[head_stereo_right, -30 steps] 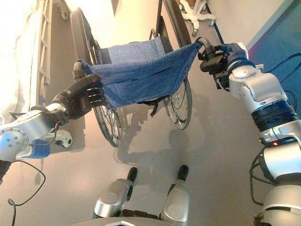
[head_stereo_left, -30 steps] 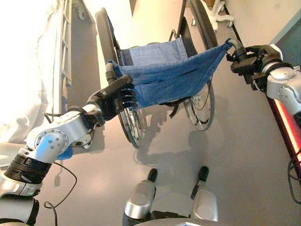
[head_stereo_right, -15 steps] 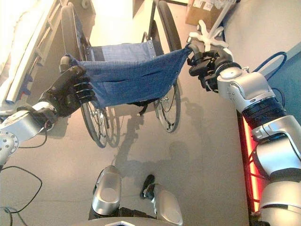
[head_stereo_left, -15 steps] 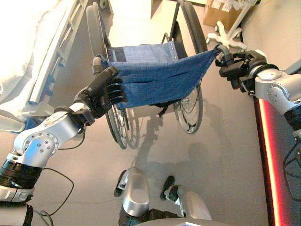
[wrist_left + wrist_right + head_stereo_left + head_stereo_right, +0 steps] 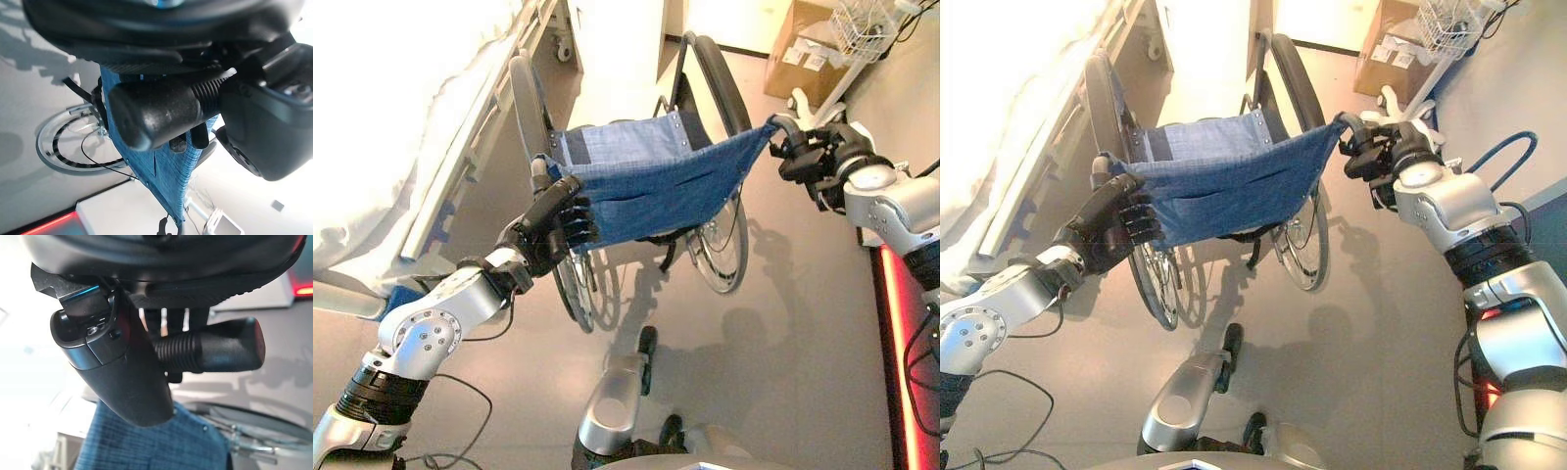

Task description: Push the wheelchair next to the bed

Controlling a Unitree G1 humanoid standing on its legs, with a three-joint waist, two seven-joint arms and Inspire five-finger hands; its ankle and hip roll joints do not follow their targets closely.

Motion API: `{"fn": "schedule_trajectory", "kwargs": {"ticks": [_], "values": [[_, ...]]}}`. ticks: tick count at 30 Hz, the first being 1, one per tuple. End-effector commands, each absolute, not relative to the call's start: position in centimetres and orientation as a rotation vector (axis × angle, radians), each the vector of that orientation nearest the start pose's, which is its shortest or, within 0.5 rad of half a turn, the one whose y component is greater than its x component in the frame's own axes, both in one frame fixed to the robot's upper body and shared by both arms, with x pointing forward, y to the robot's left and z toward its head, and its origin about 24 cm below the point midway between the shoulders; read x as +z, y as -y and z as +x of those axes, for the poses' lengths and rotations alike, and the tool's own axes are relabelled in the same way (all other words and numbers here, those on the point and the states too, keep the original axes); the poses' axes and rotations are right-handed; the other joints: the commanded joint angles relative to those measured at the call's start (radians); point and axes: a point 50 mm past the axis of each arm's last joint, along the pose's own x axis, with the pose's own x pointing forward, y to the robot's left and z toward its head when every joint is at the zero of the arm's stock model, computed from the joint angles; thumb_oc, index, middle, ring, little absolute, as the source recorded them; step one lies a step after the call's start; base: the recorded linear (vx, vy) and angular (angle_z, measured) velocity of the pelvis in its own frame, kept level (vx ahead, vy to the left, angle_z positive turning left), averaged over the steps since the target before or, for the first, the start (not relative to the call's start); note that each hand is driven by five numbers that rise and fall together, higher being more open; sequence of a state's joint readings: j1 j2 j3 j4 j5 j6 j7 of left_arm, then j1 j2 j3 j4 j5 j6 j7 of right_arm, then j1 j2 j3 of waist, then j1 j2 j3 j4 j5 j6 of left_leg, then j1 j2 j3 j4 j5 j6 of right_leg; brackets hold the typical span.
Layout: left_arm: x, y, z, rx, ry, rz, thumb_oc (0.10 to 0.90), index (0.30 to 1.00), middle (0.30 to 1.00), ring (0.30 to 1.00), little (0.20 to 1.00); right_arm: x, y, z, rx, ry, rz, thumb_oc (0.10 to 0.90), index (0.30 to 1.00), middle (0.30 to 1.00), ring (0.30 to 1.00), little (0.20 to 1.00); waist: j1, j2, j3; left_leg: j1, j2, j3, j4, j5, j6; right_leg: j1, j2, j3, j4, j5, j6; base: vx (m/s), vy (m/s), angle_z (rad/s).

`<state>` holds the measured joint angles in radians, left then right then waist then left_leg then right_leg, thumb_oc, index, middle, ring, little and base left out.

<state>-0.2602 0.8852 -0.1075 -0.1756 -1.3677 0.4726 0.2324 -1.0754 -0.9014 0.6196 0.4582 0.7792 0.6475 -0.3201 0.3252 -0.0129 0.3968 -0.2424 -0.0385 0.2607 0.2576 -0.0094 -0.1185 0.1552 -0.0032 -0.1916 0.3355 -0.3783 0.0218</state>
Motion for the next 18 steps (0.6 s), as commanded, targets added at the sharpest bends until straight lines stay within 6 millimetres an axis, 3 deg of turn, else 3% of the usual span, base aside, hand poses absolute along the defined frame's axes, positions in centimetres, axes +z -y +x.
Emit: {"fn": "schedule_trajectory", "kwargs": {"ticks": [1, 3, 5, 8, 9, 11, 13, 15, 18], "values": [[22.9, -21.4, 28.6, -0.322, 0.111, -0.305, 0.400, 0.300, 0.300, 0.300, 0.300, 24.4, 19.6, 38.7, -0.012, -0.048, -0.390, 0.400, 0.300, 0.300, 0.300, 0.300, -0.022, -0.088, -0.262, 0.038, -0.099, 0.040, -0.142, 0.069, 0.205, 0.012, 0.139, -0.093, 0.123, 0.349, 0.083, 0.40, 0.029, -0.08], [23.7, -22.2, 28.5, -0.291, 0.151, -0.254, 0.400, 0.300, 0.300, 0.300, 0.300, 24.6, 19.8, 38.5, -0.006, -0.035, -0.377, 0.400, 0.300, 0.300, 0.300, 0.300, -0.020, -0.109, -0.272, 0.056, -0.106, 0.034, -0.149, 0.063, 0.213, -0.009, 0.141, -0.068, 0.208, 0.477, 0.154, 0.33, -0.023, 0.17], [24.0, -22.7, 28.3, -0.270, 0.155, -0.243, 0.400, 0.300, 0.300, 0.300, 0.300, 24.8, 19.9, 38.4, 0.000, -0.026, -0.371, 0.400, 0.300, 0.300, 0.300, 0.300, -0.022, -0.114, -0.277, 0.059, -0.106, 0.015, -0.144, 0.064, 0.206, -0.031, 0.130, -0.042, 0.222, 0.505, 0.166, 0.26, -0.067, 0.17], [24.7, -24.2, 28.7, -0.205, 0.151, -0.217, 0.400, 0.300, 0.300, 0.300, 0.300, 25.5, 20.0, 38.0, 0.017, -0.012, -0.393, 0.400, 0.300, 0.300, 0.300, 0.300, -0.044, -0.097, -0.293, 0.032, -0.103, -0.055, -0.097, 0.080, 0.156, -0.014, 0.064, -0.003, -0.023, 0.336, 0.083, 0.28, -0.114, -0.02], [25.0, -24.5, 28.9, -0.190, 0.164, -0.213, 0.400, 0.300, 0.300, 0.300, 0.300, 25.8, 20.3, 37.9, 0.018, -0.005, -0.406, 0.400, 0.300, 0.300, 0.300, 0.300, -0.056, -0.079, -0.293, 0.009, -0.095, -0.092, -0.058, 0.099, 0.128, -0.012, 0.043, 0.005, -0.147, 0.278, 0.042, 0.15, -0.094, 0.08], [25.3, -24.7, 29.2, -0.174, 0.184, -0.239, 0.400, 0.300, 0.300, 0.300, 0.300, 26.4, 20.8, 37.8, 0.020, 0.007, -0.422, 0.400, 0.300, 0.300, 0.300, 0.300, -0.070, -0.059, -0.279, -0.020, -0.088, -0.127, -0.010, 0.123, 0.106, -0.021, 0.014, 0.023, -0.230, 0.281, 0.021, 0.11, -0.074, 0.25], [25.6, -24.7, 29.6, -0.162, 0.200, -0.262, 0.400, 0.300, 0.300, 0.300, 0.300, 27.0, 21.1, 37.8, 0.020, 0.018, -0.435, 0.400, 0.300, 0.300, 0.300, 0.300, -0.088, -0.046, -0.266, -0.026, -0.087, -0.156, 0.015, 0.116, 0.098, -0.039, -0.016, 0.033, -0.289, 0.324, 0.025, 0.12, -0.091, 0.61], [26.7, -24.3, 30.6, -0.157, 0.235, -0.273, 0.400, 0.300, 0.300, 0.300, 0.300, 28.2, 21.1, 37.9, 0.014, 0.046, -0.448, 0.400, 0.300, 0.300, 0.300, 0.300, -0.139, -0.038, -0.239, 0.023, -0.084, -0.212, 0.004, 0.039, 0.094, -0.132, -0.109, 0.082, -0.376, 0.469, 0.090, 0.14, -0.255, 0.74], [28.1, -24.0, 31.3, -0.147, 0.270, -0.254, 0.400, 0.300, 0.300, 0.300, 0.300, 29.3, 19.9, 37.8, 0.022, 0.080, -0.428, 0.400, 0.300, 0.300, 0.300, 0.300, -0.183, -0.034, -0.207, 0.122, -0.038, -0.252, -0.054, -0.016, 0.094, -0.225, -0.151, 0.114, -0.367, 0.543, 0.146, 0.15, -0.351, 0.65]]}}
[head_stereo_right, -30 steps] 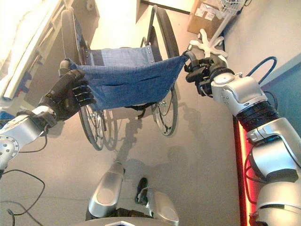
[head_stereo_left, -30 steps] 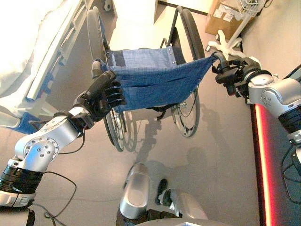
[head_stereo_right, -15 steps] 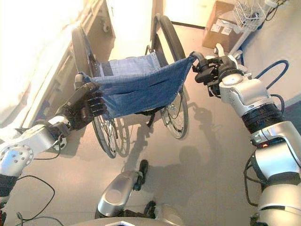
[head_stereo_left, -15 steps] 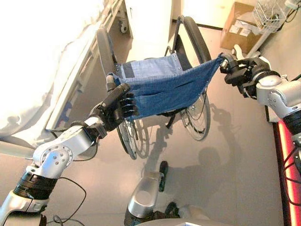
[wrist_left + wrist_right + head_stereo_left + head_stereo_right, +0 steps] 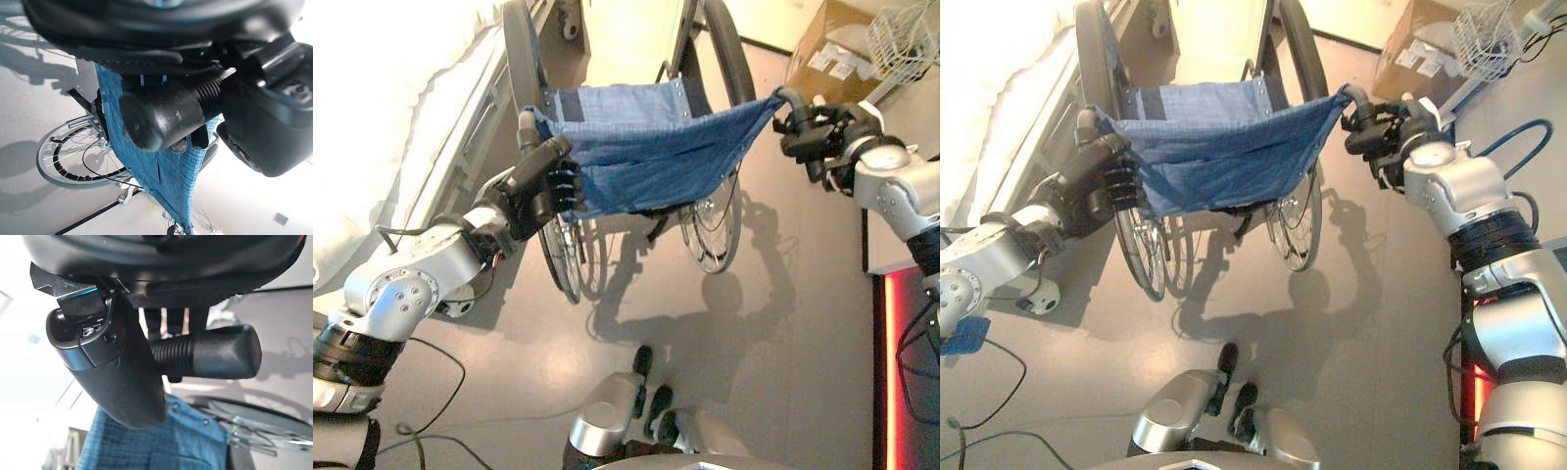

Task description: Push the wheelchair next to the bed

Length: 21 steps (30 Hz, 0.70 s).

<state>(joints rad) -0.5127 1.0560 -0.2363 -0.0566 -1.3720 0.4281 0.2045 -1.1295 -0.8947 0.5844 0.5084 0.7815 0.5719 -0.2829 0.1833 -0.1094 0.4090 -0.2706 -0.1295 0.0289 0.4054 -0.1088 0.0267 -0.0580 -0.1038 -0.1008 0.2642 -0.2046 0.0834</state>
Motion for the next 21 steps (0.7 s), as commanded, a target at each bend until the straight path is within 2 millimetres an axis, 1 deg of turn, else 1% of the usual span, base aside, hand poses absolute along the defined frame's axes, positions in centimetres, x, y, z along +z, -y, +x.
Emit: {"fn": "schedule_trajectory", "kwargs": {"ticks": [1, 2, 3, 4, 5, 7, 8, 10, 11, 12, 13, 14, 15, 16, 17, 18, 19, 20, 21], "values": [[28.5, -23.9, 31.5, -0.148, 0.273, -0.241, 0.400, 0.300, 0.300, 0.300, 0.300, 29.5, 19.5, 37.7, 0.026, 0.087, -0.422, 0.400, 0.300, 0.300, 0.300, 0.300, -0.049, 0.058, -0.208, 0.180, 0.073, -0.023, -0.215, 0.065, -0.052, -0.027, -0.042, 0.019, -0.270, 0.356, 0.083, 0.24, -0.416, 0.66], [28.5, -23.8, 31.7, -0.152, 0.273, -0.234, 0.400, 0.300, 0.300, 0.300, 0.300, 29.7, 19.3, 37.6, 0.028, 0.088, -0.419, 0.400, 0.300, 0.300, 0.300, 0.300, -0.048, 0.047, -0.208, 0.187, 0.080, -0.028, -0.207, 0.053, -0.053, -0.020, -0.040, 0.005, -0.272, 0.349, 0.075, 0.20, -0.315, 0.51], [28.5, -23.8, 31.7, -0.152, 0.274, -0.233, 0.400, 0.300, 0.300, 0.300, 0.300, 29.8, 19.3, 37.6, 0.028, 0.089, -0.418, 0.400, 0.300, 0.300, 0.300, 0.300, -0.049, 0.047, -0.207, 0.186, 0.081, -0.031, -0.204, 0.051, -0.053, -0.017, -0.040, 0.002, -0.274, 0.349, 0.074, 0.19, -0.263, 0.22], [28.5, -23.5, 31.8, -0.156, 0.269, -0.235, 0.400, 0.300, 0.300, 0.300, 0.300, 29.8, 19.3, 37.5, 0.032, 0.088, -0.412, 0.400, 0.300, 0.300, 0.300, 0.300, -0.053, 0.039, -0.213, 0.183, 0.091, -0.029, -0.189, 0.044, -0.058, -0.007, -0.027, 0.007, -0.276, 0.335, 0.063, 0.25, -0.291, -0.18], [28.1, -23.5, 31.8, -0.163, 0.263, -0.241, 0.400, 0.300, 0.300, 0.300, 0.300, 29.9, 19.3, 37.5, 0.036, 0.083, -0.409, 0.400, 0.300, 0.300, 0.300, 0.300, -0.056, 0.027, -0.218, 0.172, 0.113, -0.044, -0.140, 0.064, -0.070, -0.003, -0.008, 0.027, -0.257, 0.312, 0.046, 0.31, -0.355, 0.12], [27.5, -23.5, 31.7, -0.165, 0.250, -0.250, 0.400, 0.300, 0.300, 0.300, 0.300, 29.6, 19.3, 37.3, 0.044, 0.068, -0.414, 0.400, 0.300, 0.300, 0.300, 0.300, -0.062, 0.016, -0.223, 0.153, 0.151, -0.048, -0.062, 0.090, -0.086, 0.007, 0.002, 0.017, -0.249, 0.291, 0.023, 0.27, -0.294, 0.77], [26.9, -23.8, 31.5, -0.156, 0.240, -0.255, 0.400, 0.300, 0.300, 0.300, 0.300, 29.3, 19.2, 37.2, 0.057, 0.056, -0.422, 0.400, 0.300, 0.300, 0.300, 0.300, -0.063, 0.012, -0.222, 0.128, 0.176, -0.051, 0.028, 0.136, -0.098, 0.019, 0.014, 0.010, -0.250, 0.281, 0.001, 0.19, -0.213, 0.47], [26.7, -23.9, 31.4, -0.150, 0.235, -0.256, 0.400, 0.300, 0.300, 0.300, 0.300, 29.1, 19.1, 37.2, 0.066, 0.056, -0.428, 0.400, 0.300, 0.300, 0.300, 0.300, -0.066, 0.014, -0.223, 0.107, 0.185, -0.054, 0.072, 0.152, -0.102, 0.021, 0.023, 0.006, -0.249, 0.277, -0.010, 0.17, -0.164, 0.04], [25.9, -24.2, 31.0, -0.143, 0.225, -0.263, 0.400, 0.300, 0.300, 0.300, 0.300, 28.6, 18.9, 36.8, 0.070, 0.050, -0.436, 0.400, 0.300, 0.300, 0.300, 0.300, -0.066, 0.010, -0.217, 0.068, 0.183, -0.039, 0.173, 0.156, -0.094, 0.041, 0.032, -0.003, -0.246, 0.269, -0.031, 0.20, -0.141, 0.06], [25.8, -24.3, 30.9, -0.142, 0.225, -0.265, 0.400, 0.300, 0.300, 0.300, 0.300, 28.5, 18.9, 36.8, 0.070, 0.047, -0.434, 0.400, 0.300, 0.300, 0.300, 0.300, -0.067, 0.011, -0.216, 0.062, 0.183, -0.038, 0.179, 0.154, -0.092, 0.045, 0.035, -0.005, -0.245, 0.266, -0.034, 0.29, -0.096, 0.07], [25.4, -24.3, 30.8, -0.142, 0.224, -0.275, 0.400, 0.300, 0.300, 0.300, 0.300, 27.9, 18.8, 36.7, 0.070, 0.035, -0.429, 0.400, 0.300, 0.300, 0.300, 0.300, -0.068, 0.022, -0.218, 0.064, 0.190, -0.021, 0.118, 0.159, -0.094, 0.066, 0.048, -0.018, -0.247, 0.254, -0.037, 0.20, 0.011, 0.00], [25.2, -24.2, 30.8, -0.143, 0.224, -0.277, 0.400, 0.300, 0.300, 0.300, 0.300, 27.7, 18.7, 36.7, 0.069, 0.031, -0.429, 0.400, 0.300, 0.300, 0.300, 0.300, -0.068, 0.027, -0.219, 0.072, 0.195, -0.013, 0.080, 0.164, -0.097, 0.074, 0.052, -0.023, -0.249, 0.250, -0.036, 0.25, 0.050, 0.15], [25.1, -24.2, 30.8, -0.146, 0.224, -0.280, 0.400, 0.300, 0.300, 0.300, 0.300, 27.2, 18.7, 36.7, 0.068, 0.022, -0.429, 0.400, 0.300, 0.300, 0.300, 0.300, -0.067, 0.035, -0.220, 0.086, 0.200, 0.000, 0.006, 0.177, -0.104, 0.089, 0.056, -0.033, -0.252, 0.242, -0.033, 0.13, 0.041, 0.20], [25.1, -24.2, 30.8, -0.145, 0.224, -0.280, 0.400, 0.300, 0.300, 0.300, 0.300, 27.2, 18.7, 36.7, 0.068, 0.021, -0.429, 0.400, 0.300, 0.300, 0.300, 0.300, -0.066, 0.034, -0.219, 0.090, 0.199, 0.001, 0.000, 0.180, -0.104, 0.091, 0.054, -0.032, -0.253, 0.242, -0.032, 0.29, 0.166, 0.27], [24.6, -23.8, 30.8, -0.151, 0.213, -0.293, 0.400, 0.300, 0.300, 0.300, 0.300, 26.2, 18.6, 36.7, 0.062, -0.005, -0.438, 0.400, 0.300, 0.300, 0.300, 0.300, -0.058, 0.060, -0.230, 0.106, 0.205, 0.016, -0.187, 0.221, -0.121, 0.123, 0.059, -0.060, -0.268, 0.227, -0.021, 0.32, 0.204, 0.08], [24.3, -23.6, 30.8, -0.155, 0.209, -0.295, 0.400, 0.300, 0.300, 0.300, 0.300, 25.7, 18.8, 36.7, 0.059, -0.014, -0.441, 0.400, 0.300, 0.300, 0.300, 0.300, -0.053, 0.072, -0.233, 0.108, 0.204, 0.021, -0.257, 0.248, -0.129, 0.140, 0.064, -0.071, -0.275, 0.219, -0.020, 0.36, 0.231, -0.04], [24.2, -23.6, 30.8, -0.157, 0.206, -0.297, 0.400, 0.300, 0.300, 0.300, 0.300, 25.6, 18.9, 36.7, 0.058, -0.018, -0.440, 0.400, 0.300, 0.300, 0.300, 0.300, -0.052, 0.076, -0.234, 0.110, 0.203, 0.023, -0.280, 0.260, -0.132, 0.147, 0.065, -0.074, -0.278, 0.216, -0.020, 0.27, 0.176, -0.06], [23.6, -23.3, 30.7, -0.164, 0.192, -0.308, 0.400, 0.300, 0.300, 0.300, 0.300, 25.0, 19.5, 36.6, 0.046, -0.037, -0.426, 0.400, 0.300, 0.300, 0.300, 0.300, -0.044, 0.077, -0.237, 0.102, 0.195, 0.012, -0.288, 0.269, -0.132, 0.161, 0.059, -0.084, -0.274, 0.202, -0.021, 0.23, 0.181, -0.02], [23.4, -23.2, 30.9, -0.165, 0.183, -0.311, 0.400, 0.300, 0.300, 0.300, 0.300, 24.8, 19.8, 36.6, 0.042, -0.048, -0.415, 0.400, 0.300, 0.300, 0.300, 0.300, -0.044, 0.075, -0.243, 0.116, 0.183, 0.008, -0.301, 0.234, -0.122, 0.156, 0.048, -0.089, -0.263, 0.195, -0.015, 0.21, 0.171, 0.02]]}}
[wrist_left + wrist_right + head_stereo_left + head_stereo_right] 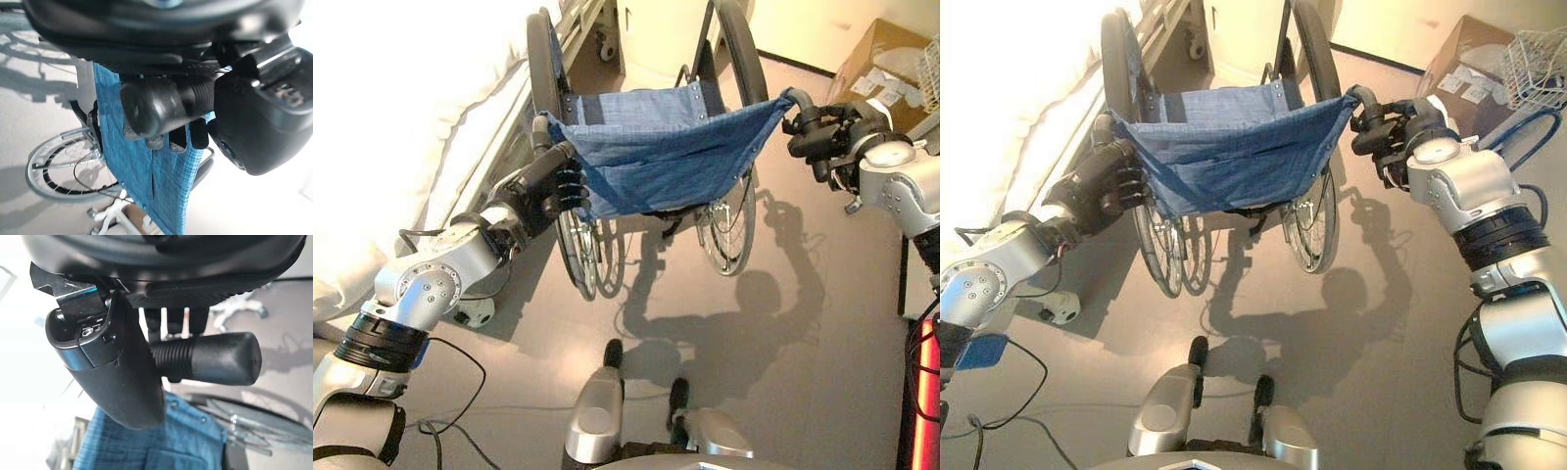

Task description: Push the wheelchair next to the bed

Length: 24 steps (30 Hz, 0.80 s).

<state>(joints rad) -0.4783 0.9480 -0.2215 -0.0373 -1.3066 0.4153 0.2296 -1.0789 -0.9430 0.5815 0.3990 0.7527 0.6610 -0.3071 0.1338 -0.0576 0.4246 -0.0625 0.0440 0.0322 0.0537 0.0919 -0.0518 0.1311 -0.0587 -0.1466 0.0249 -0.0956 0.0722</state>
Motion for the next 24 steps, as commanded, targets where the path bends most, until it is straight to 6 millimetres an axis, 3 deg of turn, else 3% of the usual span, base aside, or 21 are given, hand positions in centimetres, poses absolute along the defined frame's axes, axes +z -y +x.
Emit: {"fn": "schedule_trajectory", "kwargs": {"ticks": [1, 8, 16, 17, 18, 19, 20, 21, 22, 23, 24], "values": [[23.4, -23.2, 30.9, -0.165, 0.182, -0.311, 0.400, 0.300, 0.300, 0.300, 0.300, 24.8, 19.9, 36.6, 0.042, -0.050, -0.413, 0.400, 0.300, 0.300, 0.300, 0.300, 0.005, 0.023, -0.259, -0.087, 0.008, 0.005, 0.047, 0.029, -0.042, -0.035, 0.000, -0.046, -0.022, 0.085, -0.002, 0.14, 0.141, -0.06], [24.7, -22.6, 31.7, -0.171, 0.174, -0.294, 0.400, 0.300, 0.300, 0.300, 0.300, 24.5, 21.5, 36.7, 0.018, -0.080, -0.394, 0.400, 0.300, 0.300, 0.300, 0.300, 0.006, 0.013, -0.279, -0.030, -0.034, -0.010, 0.023, -0.020, -0.024, -0.044, -0.045, -0.079, -0.017, 0.097, 0.029, 0.12, 0.102, -0.01], [25.2, -22.5, 32.3, -0.160, 0.148, -0.291, 0.400, 0.300, 0.300, 0.300, 0.300, 24.3, 21.3, 36.7, 0.009, -0.094, -0.364, 0.400, 0.300, 0.300, 0.300, 0.300, 0.003, 0.004, -0.286, 0.021, -0.049, -0.009, -0.023, -0.036, -0.003, -0.046, -0.064, -0.079, -0.039, 0.117, 0.050, 0.02, 0.015, 0.00], [25.1, -22.4, 32.3, -0.160, 0.141, -0.289, 0.400, 0.300, 0.300, 0.300, 0.300, 24.3, 21.2, 36.8, 0.004, -0.095, -0.364, 0.419, 0.328, 0.328, 0.328, 0.328, 0.003, 0.003, -0.289, 0.028, -0.049, -0.008, -0.033, -0.037, -0.002, -0.045, -0.065, -0.079, -0.044, 0.119, 0.052, 0.00, 0.000, 0.00], [25.1, -22.5, 32.4, -0.158, 0.140, -0.287, 0.400, 0.300, 0.300, 0.300, 0.300, 24.3, 21.2, 36.7, 0.002, -0.095, -0.363, 0.536, 0.505, 0.505, 0.505, 0.505, 0.002, 0.003, -0.291, 0.031, -0.048, -0.007, -0.036, -0.038, -0.001, -0.044, -0.065, -0.079, -0.046, 0.119, 0.053, 0.00, 0.000, 0.00], [25.1, -22.5, 32.4, -0.156, 0.138, -0.287, 0.403, 0.305, 0.305, 0.305, 0.305, 24.3, 21.3, 36.7, -0.003, -0.094, -0.363, 0.584, 0.575, 0.575, 0.575, 0.575, 0.000, 0.004, -0.294, 0.034, -0.048, -0.006, -0.040, -0.039, 0.000, -0.044, -0.065, -0.078, -0.048, 0.119, 0.053, 0.00, 0.000, 0.00], [25.0, -22.6, 32.4, -0.154, 0.138, -0.287, 0.505, 0.458, 0.458, 0.458, 0.458, 24.3, 21.3, 36.7, -0.009, -0.094, -0.362, 0.778, 0.867, 0.867, 0.867, 0.867, -0.001, 0.004, -0.296, 0.036, -0.048, -0.006, -0.043, -0.039, 0.000, -0.044, -0.064, -0.077, -0.049, 0.119, 0.053, -0.01, -0.031, 0.03], [25.0, -22.7, 32.5, -0.151, 0.139, -0.285, 0.670, 0.705, 0.705, 0.705, 0.705, 24.4, 21.5, 36.7, -0.019, -0.095, -0.356, 0.800, 0.900, 0.900, 0.900, 0.900, -0.003, 0.005, -0.300, 0.042, -0.046, -0.005, -0.048, -0.041, 0.000, -0.044, -0.063, -0.077, -0.052, 0.119, 0.054, 0.00, 0.000, 0.00], [25.0, -22.7, 32.5, -0.150, 0.140, -0.284, 0.759, 0.839, 0.839, 0.839, 0.839, 24.4, 21.6, 36.6, -0.021, -0.095, -0.355, 0.800, 0.900, 0.900, 0.900, 0.900, -0.004, 0.005, -0.301, 0.044, -0.045, -0.005, -0.052, -0.041, 0.000, -0.044, -0.062, -0.077, -0.052, 0.118, 0.053, -0.01, -0.036, 0.04], [25.1, -22.8, 32.5, -0.147, 0.144, -0.283, 0.800, 0.900, 0.900, 0.900, 0.900, 24.4, 21.8, 36.6, -0.027, -0.093, -0.355, 0.800, 0.900, 0.900, 0.900, 0.900, -0.006, 0.007, -0.305, 0.049, -0.043, -0.004, -0.057, -0.041, 0.000, -0.044, -0.060, -0.077, -0.053, 0.117, 0.053, 0.00, 0.000, 0.00], [25.1, -22.8, 32.4, -0.146, 0.144, -0.281, 0.800, 0.900, 0.900, 0.900, 0.900, 24.4, 21.8, 36.6, -0.030, -0.093, -0.355, 0.800, 0.900, 0.900, 0.900, 0.900, -0.007, 0.008, -0.308, 0.053, -0.042, -0.003, -0.062, -0.040, -0.001, -0.044, -0.059, -0.077, -0.053, 0.117, 0.052, -0.01, -0.032, 0.00]]}}
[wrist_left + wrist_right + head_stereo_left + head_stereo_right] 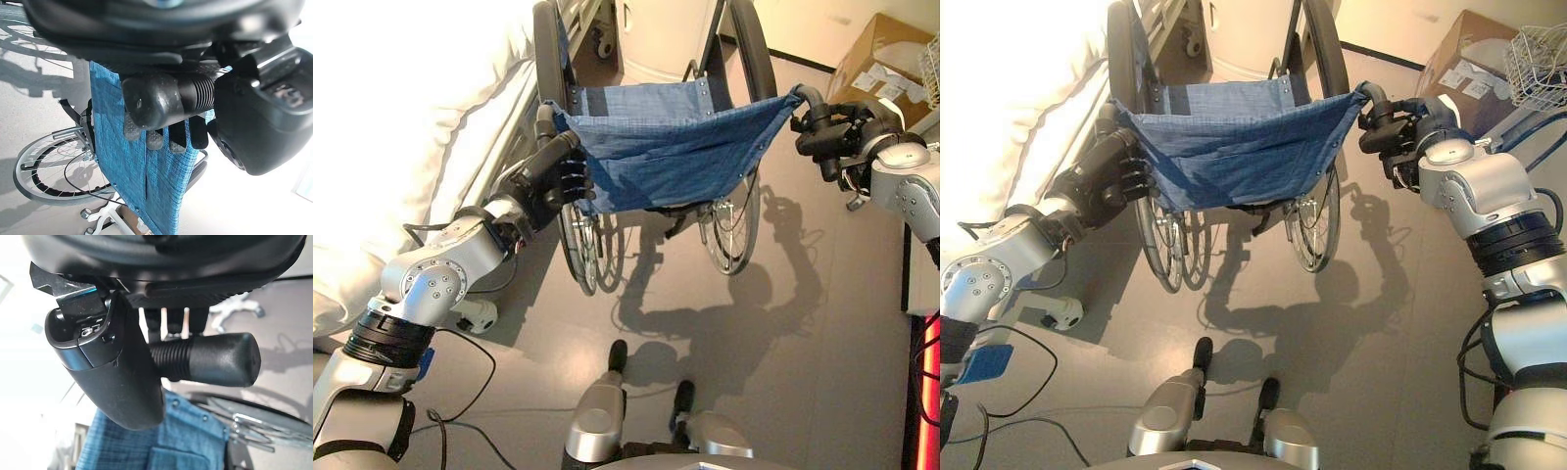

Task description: Push the wheelchair next to the bed

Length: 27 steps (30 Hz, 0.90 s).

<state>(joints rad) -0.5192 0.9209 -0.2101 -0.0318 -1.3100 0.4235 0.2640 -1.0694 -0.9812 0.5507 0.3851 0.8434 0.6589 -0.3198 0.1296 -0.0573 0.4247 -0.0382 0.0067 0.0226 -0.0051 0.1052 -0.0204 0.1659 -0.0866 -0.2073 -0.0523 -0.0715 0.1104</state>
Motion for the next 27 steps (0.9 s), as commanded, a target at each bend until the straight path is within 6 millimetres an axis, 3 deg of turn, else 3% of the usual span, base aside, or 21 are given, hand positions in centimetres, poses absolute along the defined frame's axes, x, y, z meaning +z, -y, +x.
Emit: {"fn": "schedule_trajectory", "kwargs": {"ticks": [1, 9, 17, 27], "values": [[25.1, -22.8, 32.4, -0.146, 0.145, -0.280, 0.800, 0.900, 0.900, 0.900, 0.900, 24.4, 21.8, 36.6, -0.032, -0.093, -0.356, 0.800, 0.900, 0.900, 0.900, 0.900, -0.003, 0.008, -0.309, 0.030, -0.004, 0.007, -0.004, -0.053, -0.032, -0.078, -0.030, -0.017, 0.024, 0.093, 0.014, -0.01, -0.032, -0.05], [25.7, -23.7, 31.8, -0.105, 0.169, -0.275, 0.800, 0.900, 0.900, 0.900, 0.900, 25.3, 22.8, 35.9, -0.072, -0.057, -0.343, 0.800, 0.900, 0.900, 0.900, 0.900, -0.009, 0.015, -0.332, 0.057, 0.008, 0.008, -0.028, -0.053, -0.039, -0.067, -0.018, -0.028, 0.024, 0.079, 0.006, -0.01, -0.012, -0.01], [25.7, -26.4, 30.5, -0.020, 0.155, -0.289, 0.800, 0.900, 0.900, 0.900, 0.900, 27.5, 25.0, 34.4, -0.150, 0.009, -0.352, 0.800, 0.900, 0.900, 0.900, 0.900, -0.014, 0.018, -0.341, 0.072, 0.014, 0.004, -0.045, -0.053, -0.045, -0.060, -0.012, -0.036, 0.025, 0.070, 0.003, 0.00, 0.000, 0.00], [25.1, -30.0, 27.8, 0.075, 0.156, -0.277, 0.800, 0.900, 0.900, 0.900, 0.900, 30.2, 31.1, 30.9, -0.382, 0.067, -0.433, 0.800, 0.900, 0.900, 0.900, 0.900, -0.017, 0.015, -0.350, 0.075, 0.020, 0.006, -0.067, -0.049, -0.048, -0.060, -0.007, -0.051, 0.020, 0.063, 0.004, -0.01, -0.009, 0.03]]}}
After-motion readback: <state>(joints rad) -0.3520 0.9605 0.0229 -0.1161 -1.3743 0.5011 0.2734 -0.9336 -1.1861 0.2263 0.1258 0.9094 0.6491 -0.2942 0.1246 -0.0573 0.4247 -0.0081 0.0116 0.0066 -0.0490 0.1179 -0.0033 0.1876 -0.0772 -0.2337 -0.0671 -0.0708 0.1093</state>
